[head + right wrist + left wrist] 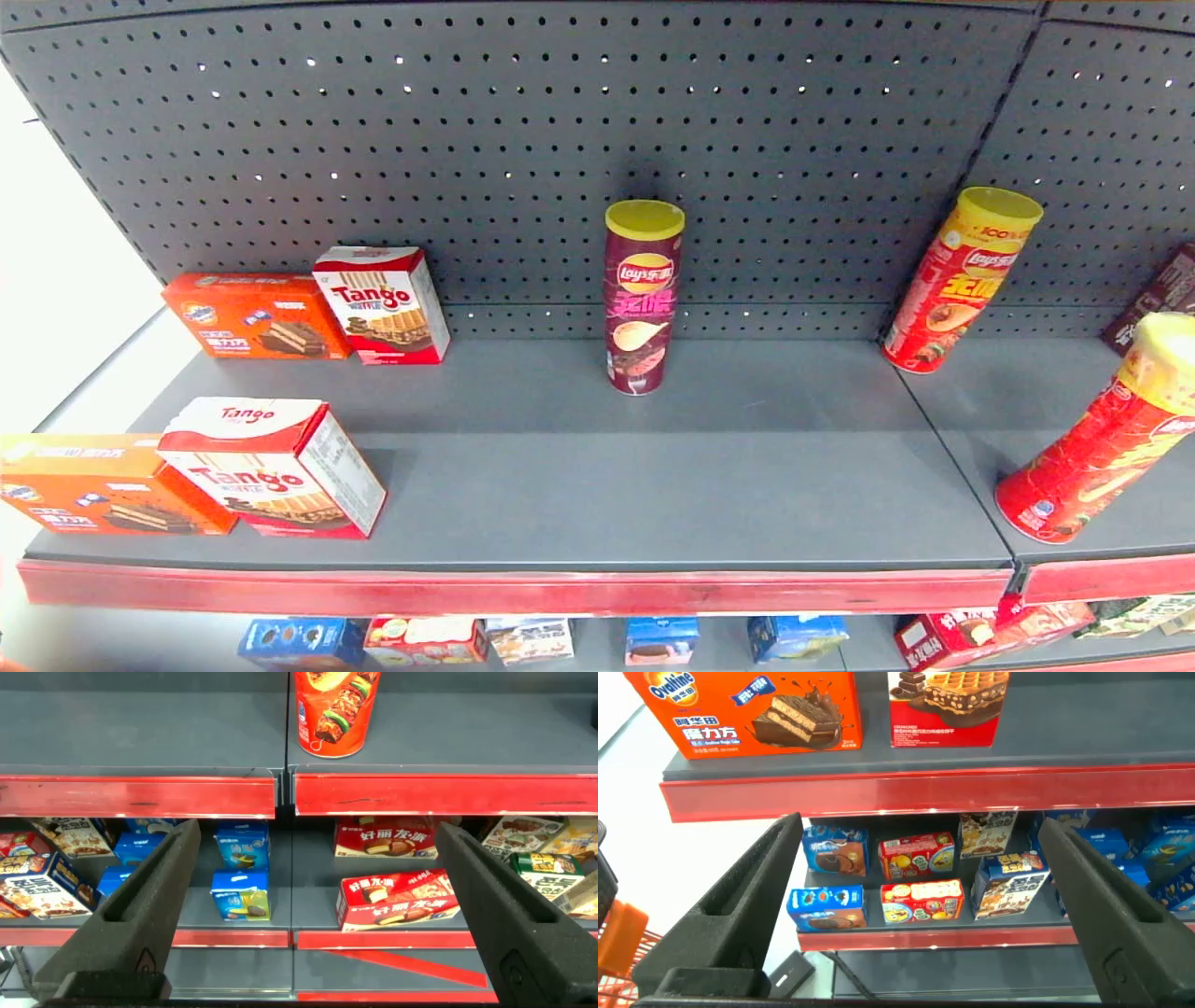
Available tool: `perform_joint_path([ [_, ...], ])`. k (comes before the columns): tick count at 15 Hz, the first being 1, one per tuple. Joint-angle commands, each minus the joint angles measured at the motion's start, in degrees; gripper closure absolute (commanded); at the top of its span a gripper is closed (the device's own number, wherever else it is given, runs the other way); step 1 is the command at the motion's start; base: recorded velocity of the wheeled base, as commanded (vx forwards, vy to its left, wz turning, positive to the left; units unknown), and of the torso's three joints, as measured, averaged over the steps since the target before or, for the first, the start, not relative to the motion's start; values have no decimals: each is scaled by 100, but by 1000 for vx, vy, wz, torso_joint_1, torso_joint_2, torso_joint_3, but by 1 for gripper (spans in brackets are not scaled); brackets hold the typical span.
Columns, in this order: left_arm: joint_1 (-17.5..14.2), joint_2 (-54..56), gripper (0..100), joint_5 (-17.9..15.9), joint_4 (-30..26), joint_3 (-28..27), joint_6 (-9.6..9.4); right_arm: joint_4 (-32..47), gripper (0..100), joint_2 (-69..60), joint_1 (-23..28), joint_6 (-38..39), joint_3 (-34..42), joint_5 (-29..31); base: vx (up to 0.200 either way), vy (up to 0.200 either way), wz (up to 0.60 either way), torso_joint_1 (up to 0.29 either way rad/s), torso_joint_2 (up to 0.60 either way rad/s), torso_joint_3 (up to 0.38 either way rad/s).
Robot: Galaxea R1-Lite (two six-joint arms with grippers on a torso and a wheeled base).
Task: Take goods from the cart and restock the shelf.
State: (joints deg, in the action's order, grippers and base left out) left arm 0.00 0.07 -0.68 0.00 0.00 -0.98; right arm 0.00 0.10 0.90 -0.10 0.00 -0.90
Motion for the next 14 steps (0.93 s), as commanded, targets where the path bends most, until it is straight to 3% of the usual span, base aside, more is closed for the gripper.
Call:
perform_joint_path([
  [1, 0, -7, 0, -2, 0, 0, 1, 0, 0, 8, -2, -8, 0, 2, 0, 0, 0, 0, 0, 0],
  [10, 0, -7, 0, -20, 0, 0, 18, 0, 0, 8, -2, 1, 0, -6, 0, 0, 0, 0, 0, 0],
  [14, 0, -7, 0, -20, 0, 0, 18, 0, 0, 8, -2, 19, 0, 2, 0, 0, 600, 0, 0, 5],
])
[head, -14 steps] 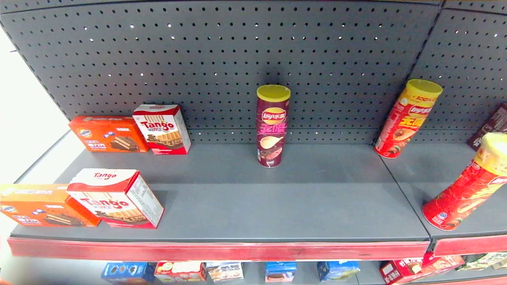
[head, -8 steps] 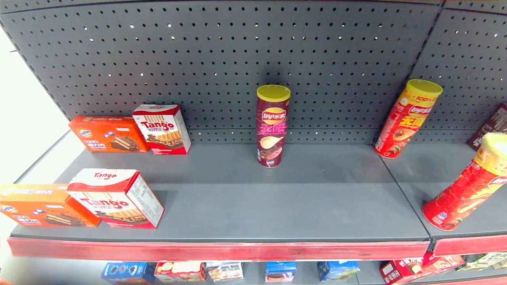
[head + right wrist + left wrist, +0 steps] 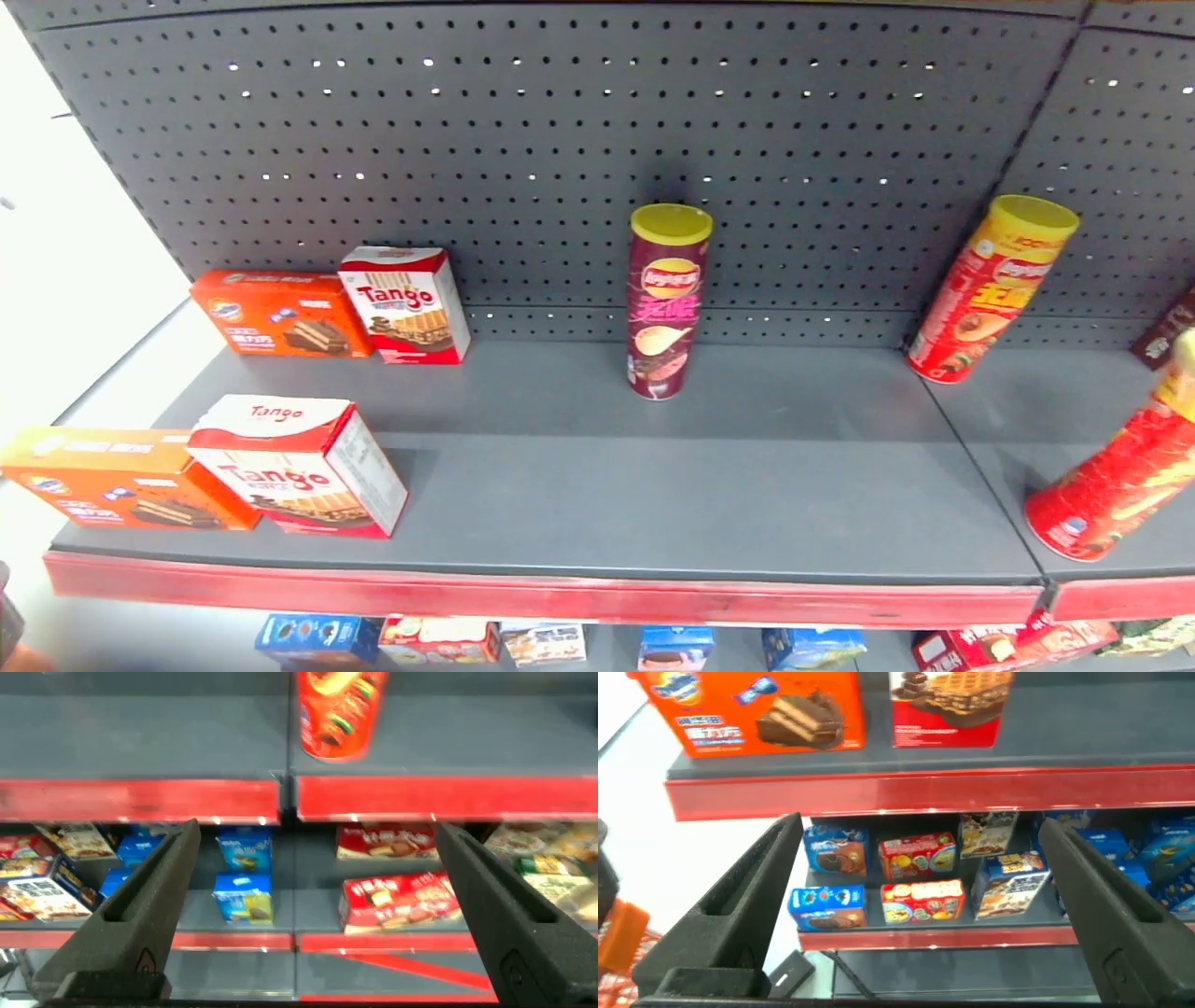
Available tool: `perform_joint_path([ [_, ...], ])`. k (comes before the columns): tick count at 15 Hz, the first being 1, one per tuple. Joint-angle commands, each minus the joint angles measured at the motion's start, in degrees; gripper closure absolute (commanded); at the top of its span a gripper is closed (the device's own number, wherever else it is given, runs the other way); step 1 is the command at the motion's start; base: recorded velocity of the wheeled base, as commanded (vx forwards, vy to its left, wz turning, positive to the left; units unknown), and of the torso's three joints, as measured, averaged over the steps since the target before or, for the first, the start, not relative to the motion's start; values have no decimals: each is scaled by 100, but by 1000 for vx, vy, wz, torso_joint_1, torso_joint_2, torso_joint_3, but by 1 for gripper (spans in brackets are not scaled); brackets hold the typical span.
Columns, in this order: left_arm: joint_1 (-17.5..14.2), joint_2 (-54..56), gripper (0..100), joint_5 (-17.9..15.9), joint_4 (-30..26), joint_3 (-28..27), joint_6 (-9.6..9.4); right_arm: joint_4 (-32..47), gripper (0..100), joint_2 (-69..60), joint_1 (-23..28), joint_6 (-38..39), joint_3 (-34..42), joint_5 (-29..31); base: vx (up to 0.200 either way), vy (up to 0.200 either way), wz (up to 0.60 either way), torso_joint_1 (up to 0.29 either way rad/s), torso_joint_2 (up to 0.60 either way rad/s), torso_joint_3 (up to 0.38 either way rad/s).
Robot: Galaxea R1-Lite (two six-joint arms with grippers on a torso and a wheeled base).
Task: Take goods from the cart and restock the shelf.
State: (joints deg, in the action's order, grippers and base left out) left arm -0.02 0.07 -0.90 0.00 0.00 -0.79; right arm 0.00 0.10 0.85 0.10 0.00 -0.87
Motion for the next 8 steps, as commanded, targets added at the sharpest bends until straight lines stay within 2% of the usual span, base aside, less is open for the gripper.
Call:
perform_joint_path([
  [1, 2, -7, 0, 2, 0, 0, 0, 0, 0, 8, 3, -1, 0, -10, 0, 0, 600, 7, 7, -7],
  [8, 2, -7, 0, 11, 0, 0, 0, 0, 0, 8, 3, -10, 0, -1, 0, 0, 600, 4, 3, 0],
])
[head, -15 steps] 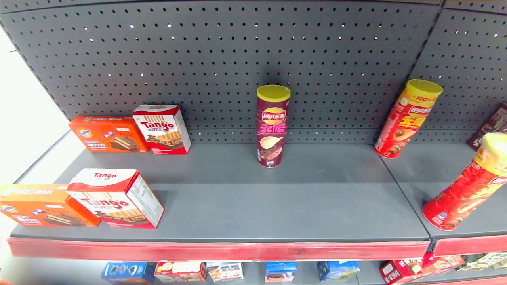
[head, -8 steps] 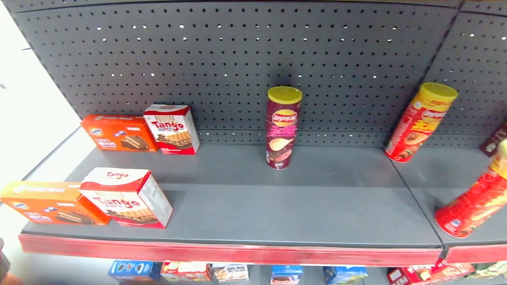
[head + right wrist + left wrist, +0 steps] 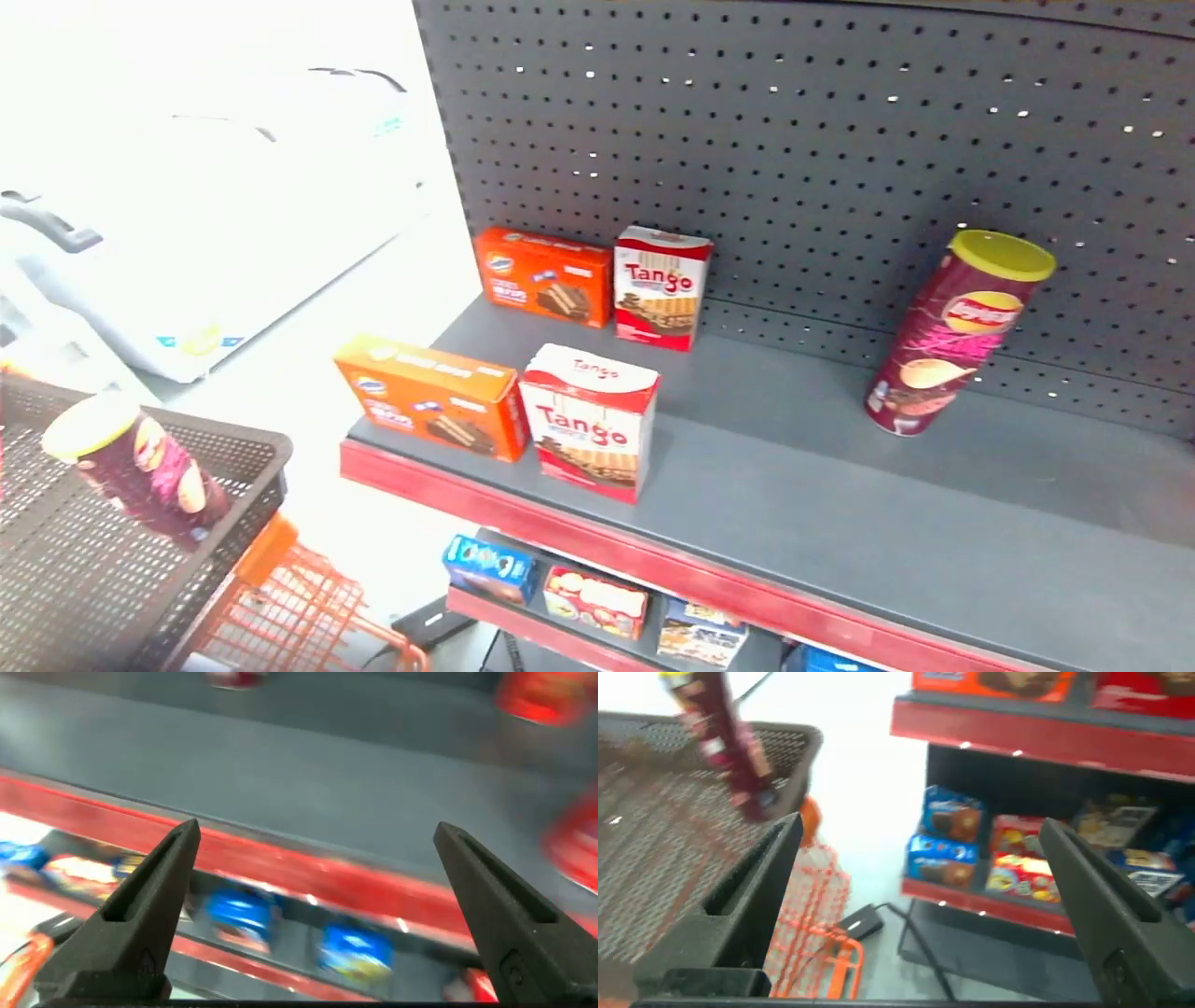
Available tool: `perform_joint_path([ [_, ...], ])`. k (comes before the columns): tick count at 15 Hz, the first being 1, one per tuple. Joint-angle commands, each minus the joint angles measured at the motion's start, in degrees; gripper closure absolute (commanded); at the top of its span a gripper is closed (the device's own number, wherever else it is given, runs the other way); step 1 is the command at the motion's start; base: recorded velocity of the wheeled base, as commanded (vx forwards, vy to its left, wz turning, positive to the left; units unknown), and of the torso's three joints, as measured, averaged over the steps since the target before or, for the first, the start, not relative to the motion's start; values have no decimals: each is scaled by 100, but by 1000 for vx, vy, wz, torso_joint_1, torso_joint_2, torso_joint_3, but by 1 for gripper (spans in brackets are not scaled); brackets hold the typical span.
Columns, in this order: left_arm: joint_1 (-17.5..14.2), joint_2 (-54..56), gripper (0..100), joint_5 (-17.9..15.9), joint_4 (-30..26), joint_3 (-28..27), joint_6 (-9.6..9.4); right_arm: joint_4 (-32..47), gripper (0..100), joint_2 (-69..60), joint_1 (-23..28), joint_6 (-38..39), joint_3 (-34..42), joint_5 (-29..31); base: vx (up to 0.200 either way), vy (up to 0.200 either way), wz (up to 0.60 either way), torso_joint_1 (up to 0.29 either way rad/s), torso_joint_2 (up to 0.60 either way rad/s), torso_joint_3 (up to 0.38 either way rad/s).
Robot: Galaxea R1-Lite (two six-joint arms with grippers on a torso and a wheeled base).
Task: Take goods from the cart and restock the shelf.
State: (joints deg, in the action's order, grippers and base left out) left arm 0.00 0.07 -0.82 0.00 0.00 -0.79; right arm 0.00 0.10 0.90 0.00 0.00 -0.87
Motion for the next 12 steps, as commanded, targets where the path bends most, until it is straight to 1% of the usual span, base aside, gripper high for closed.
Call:
perform_joint_path([
  [1, 0, -7, 0, 3, 0, 0, 9, 0, 0, 8, -2, 0, 0, -10, 0, 0, 600, 7, 2, 2],
  [2, 0, -7, 0, 3, 0, 0, 0, 0, 0, 8, -2, 0, 0, -1, 0, 0, 600, 2, 7, 2],
  [12, 0, -7, 0, -41, -9, 0, -26, 0, 0, 8, -2, -9, 0, -1, 0, 0, 0, 0, 0, 0],
])
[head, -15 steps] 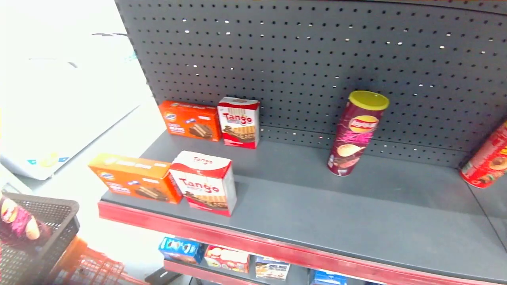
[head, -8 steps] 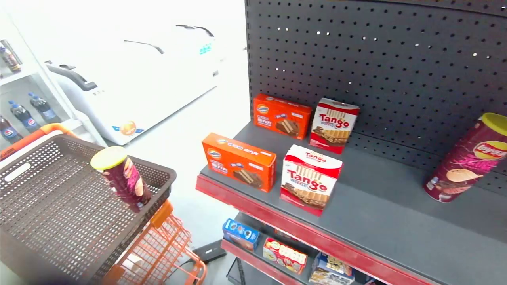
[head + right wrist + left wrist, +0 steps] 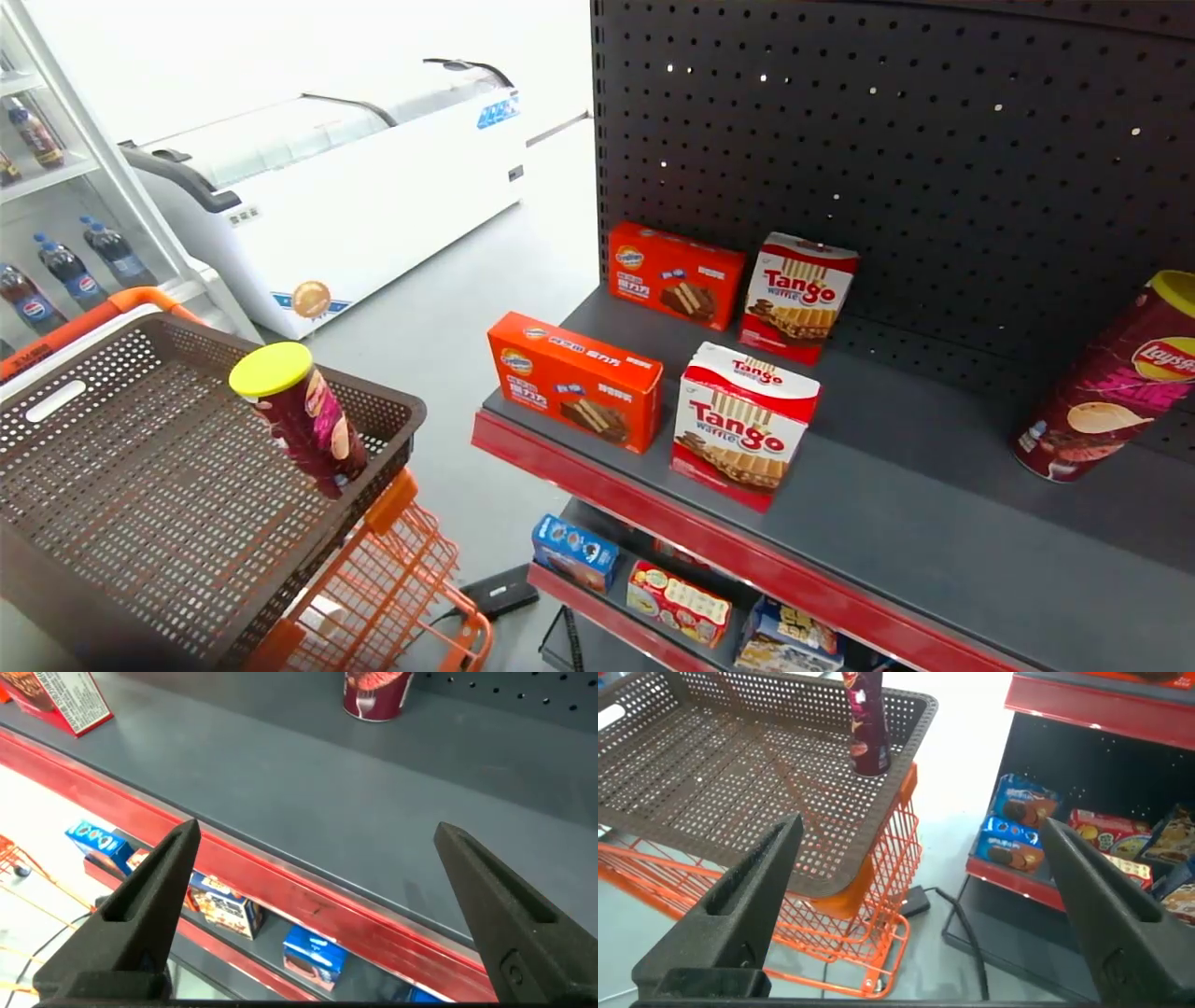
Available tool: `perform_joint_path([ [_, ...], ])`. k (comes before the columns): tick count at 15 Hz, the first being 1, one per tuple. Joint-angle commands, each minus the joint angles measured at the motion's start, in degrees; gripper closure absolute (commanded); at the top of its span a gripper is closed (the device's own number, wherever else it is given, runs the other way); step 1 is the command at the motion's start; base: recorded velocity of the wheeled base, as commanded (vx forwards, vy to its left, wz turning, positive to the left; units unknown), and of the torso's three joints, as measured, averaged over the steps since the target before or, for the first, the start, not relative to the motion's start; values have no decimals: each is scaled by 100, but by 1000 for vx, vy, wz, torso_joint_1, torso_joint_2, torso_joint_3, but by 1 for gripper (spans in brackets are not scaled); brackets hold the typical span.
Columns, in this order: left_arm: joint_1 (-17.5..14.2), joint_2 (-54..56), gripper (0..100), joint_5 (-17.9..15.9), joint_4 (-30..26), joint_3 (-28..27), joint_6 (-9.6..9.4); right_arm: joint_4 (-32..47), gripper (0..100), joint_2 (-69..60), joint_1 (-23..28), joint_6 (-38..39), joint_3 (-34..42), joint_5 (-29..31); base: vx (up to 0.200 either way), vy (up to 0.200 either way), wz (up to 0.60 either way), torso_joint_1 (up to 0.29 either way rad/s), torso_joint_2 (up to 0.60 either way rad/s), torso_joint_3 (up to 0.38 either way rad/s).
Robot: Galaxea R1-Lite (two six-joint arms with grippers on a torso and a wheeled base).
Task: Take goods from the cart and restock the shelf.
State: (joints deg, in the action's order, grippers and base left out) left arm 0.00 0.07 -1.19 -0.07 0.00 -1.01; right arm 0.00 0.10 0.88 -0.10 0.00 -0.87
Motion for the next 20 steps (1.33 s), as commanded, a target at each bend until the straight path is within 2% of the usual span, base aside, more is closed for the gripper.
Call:
perform_joint_path([
  [1, 9, -7, 0, -12, -1, -9, -4, -9, 0, 8, 0, 1, 0, -1, 0, 0, 0, 0, 0, 0],
  [9, 0, -7, 0, -4, -1, -9, 22, 0, 0, 8, 0, 1, 0, -1, 0, 0, 0, 0, 0, 0],
  [10, 0, -7, 0, 32, 7, -9, 31, 0, 0, 8, 0, 1, 0, -1, 0, 0, 0, 0, 0, 0],
  [11, -9, -7, 0, 251, -37, -97, 5, 0, 0, 8, 0, 1, 0, -1, 0, 0, 0, 0, 0, 0],
  [12, 9, -34, 0, 278, -98, -308, -31, 0, 0, 8, 0, 1, 0, -1, 0, 0, 0, 0, 0, 0],
  [13, 9, -649, 0, 322, -353, -896, -75, 0, 0, 8, 0, 1, 0, -1, 0, 0, 0, 0, 0, 0],
  [15, -18, -1704, 0, 436, -476, -1617, -31, -9, 0, 8, 0, 1, 0, -1, 0, 0, 0, 0, 0, 0],
  [16, 0, -2319, 0, 453, -415, -1749, 136, -9, 0, 8, 0, 1, 0, -1, 0, 0, 0, 0, 0, 0],
  [17, 18, -2750, 0, 453, -283, -1819, 462, -9, 0, 8, 0, 1, 0, -1, 0, 0, 0, 0, 0, 0],
  [18, 26, -3242, 0, 453, 34, -1872, 620, 0, 0, 8, 0, 1, 0, -1, 0, 0, 0, 0, 0, 0],
  [19, 79, -3576, 0, 445, 289, -1872, 585, 0, 0, 8, 0, 1, 0, -1, 0, 0, 0, 0, 0, 0],
  [20, 202, -4288, 0, 453, 825, -1881, 444, -9, 0, 8, 0, 1, 0, -1, 0, 0, 0, 0, 0, 0],
])
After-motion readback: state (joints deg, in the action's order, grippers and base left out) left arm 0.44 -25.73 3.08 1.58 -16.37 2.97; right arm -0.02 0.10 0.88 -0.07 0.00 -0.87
